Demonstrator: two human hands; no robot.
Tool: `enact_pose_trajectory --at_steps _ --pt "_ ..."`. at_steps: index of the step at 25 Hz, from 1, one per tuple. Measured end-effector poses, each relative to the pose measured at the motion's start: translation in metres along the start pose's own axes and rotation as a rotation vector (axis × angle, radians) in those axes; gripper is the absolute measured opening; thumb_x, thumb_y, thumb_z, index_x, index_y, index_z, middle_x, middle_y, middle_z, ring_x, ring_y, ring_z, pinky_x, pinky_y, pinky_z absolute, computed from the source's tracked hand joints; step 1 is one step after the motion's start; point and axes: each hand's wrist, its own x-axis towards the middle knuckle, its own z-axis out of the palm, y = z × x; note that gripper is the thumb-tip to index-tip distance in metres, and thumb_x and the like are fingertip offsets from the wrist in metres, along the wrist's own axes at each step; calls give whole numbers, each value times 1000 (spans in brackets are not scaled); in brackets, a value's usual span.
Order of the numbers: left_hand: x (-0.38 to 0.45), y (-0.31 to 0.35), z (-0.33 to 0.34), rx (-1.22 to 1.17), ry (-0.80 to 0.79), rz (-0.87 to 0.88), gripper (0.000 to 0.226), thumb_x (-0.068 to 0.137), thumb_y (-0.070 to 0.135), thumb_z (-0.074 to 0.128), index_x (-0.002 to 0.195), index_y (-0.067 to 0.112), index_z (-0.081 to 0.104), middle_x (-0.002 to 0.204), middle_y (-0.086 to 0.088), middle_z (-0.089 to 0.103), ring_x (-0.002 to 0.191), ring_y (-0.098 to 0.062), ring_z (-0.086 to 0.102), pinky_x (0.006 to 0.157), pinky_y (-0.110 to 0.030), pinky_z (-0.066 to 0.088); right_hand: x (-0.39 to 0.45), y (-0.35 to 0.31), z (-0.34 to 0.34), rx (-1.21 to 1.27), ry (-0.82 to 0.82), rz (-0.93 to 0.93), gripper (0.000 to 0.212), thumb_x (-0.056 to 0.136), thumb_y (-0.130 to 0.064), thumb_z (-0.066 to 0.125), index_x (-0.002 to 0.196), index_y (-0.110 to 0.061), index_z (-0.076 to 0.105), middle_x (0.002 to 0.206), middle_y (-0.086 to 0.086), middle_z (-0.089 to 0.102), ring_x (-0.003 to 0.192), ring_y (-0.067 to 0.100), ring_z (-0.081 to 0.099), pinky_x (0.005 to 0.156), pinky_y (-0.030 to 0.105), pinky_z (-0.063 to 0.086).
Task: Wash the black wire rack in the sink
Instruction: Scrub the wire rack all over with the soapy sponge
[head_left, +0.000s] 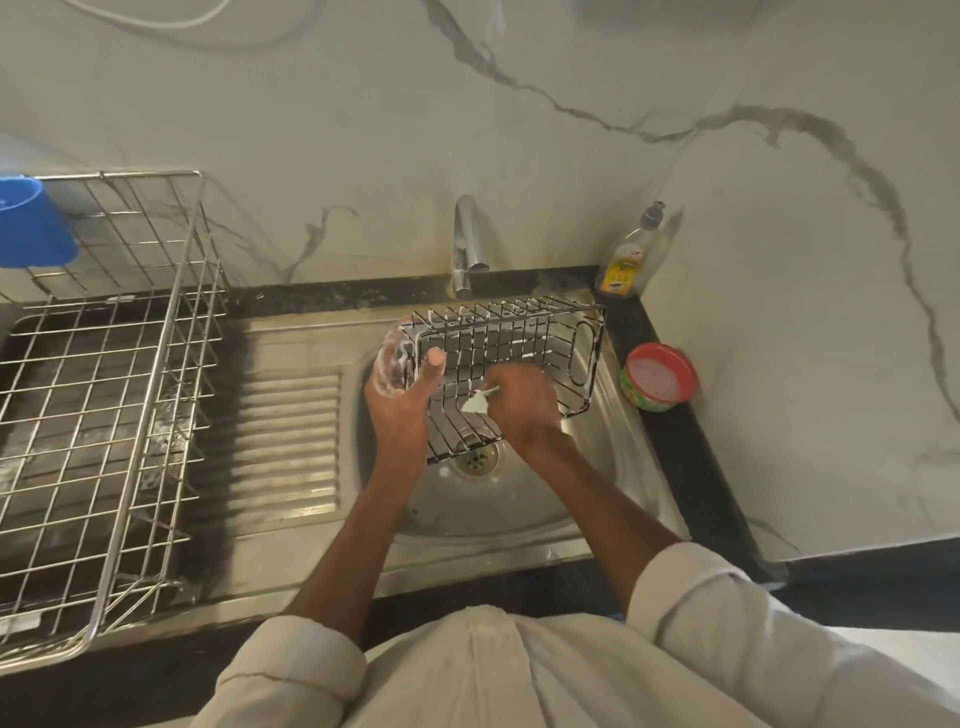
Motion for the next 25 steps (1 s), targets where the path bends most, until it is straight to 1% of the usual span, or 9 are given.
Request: enact_pose_trajectory --at_steps 4,7,9,11,13,16,20,22,25 --pt "7 0 -8 -13 38 -14 93 65 84 80 146 46 54 159 -6 52 146 -34 50 116 -64 45 12 30 -18 -281 -19 -87 18 86 3 62 94 -10 71 89 3 61 87 22 60 71 28 40" --pt "12 -5 -11 6 42 -42 76 64 87 78 132 62 57 155 -17 55 143 -44 52 112 -70 44 14 48 -35 -428 -149 -128 14 88 4 65 94 -6 71 97 12 69 95 30 68 71 33 49" --pt "8 -3 -10 26 28 -39 76 64 87 77 133 61 58 158 -6 54 145 -33 51 116 -64 44 3 55 -43 -501 -248 -165 12 87 3 69 95 -4 73 100 13 71 98 30 70 77 35 55" --pt "7 -3 -9 25 24 -13 89 66 85 78 144 49 55 160 7 51 149 -23 46 121 -60 40 -7 62 -48 -515 -278 -195 12 85 2 70 95 -6 73 107 12 68 105 30 66 79 36 55" --pt "7 -6 -8 1 26 -43 89 66 84 80 145 49 55 160 8 51 149 -24 47 120 -61 41 -10 65 -49 -510 -205 -258 17 84 1 68 99 -8 71 118 9 61 116 29 57 80 38 54" --pt "4 -4 -1 0 -11 -78 92 64 84 81 145 48 55 161 1 52 148 -28 49 120 -63 40 -3 65 -47 -540 -146 -303 26 84 5 62 105 -7 68 121 8 57 120 29 52 79 38 54" --pt "2 7 5 -23 9 -70 110 60 85 81 153 34 52 164 0 46 151 -23 44 123 -59 35 -15 80 -42 -539 -112 -293 18 83 8 63 95 -6 67 125 11 55 112 30 56 69 39 52" --pt "3 9 5 -31 6 -75 110 61 82 83 154 33 52 165 0 45 150 -22 45 123 -57 35 -3 91 -53 -485 6 -270 20 85 5 67 101 -7 68 119 9 57 104 29 59 64 35 48" --pt "0 12 6 -7 -29 -98 107 66 75 82 157 29 50 165 -3 46 137 -13 57 121 -50 39 23 99 -76 -407 195 -237 20 81 1 76 97 -10 73 110 6 60 93 25 61 68 34 53"
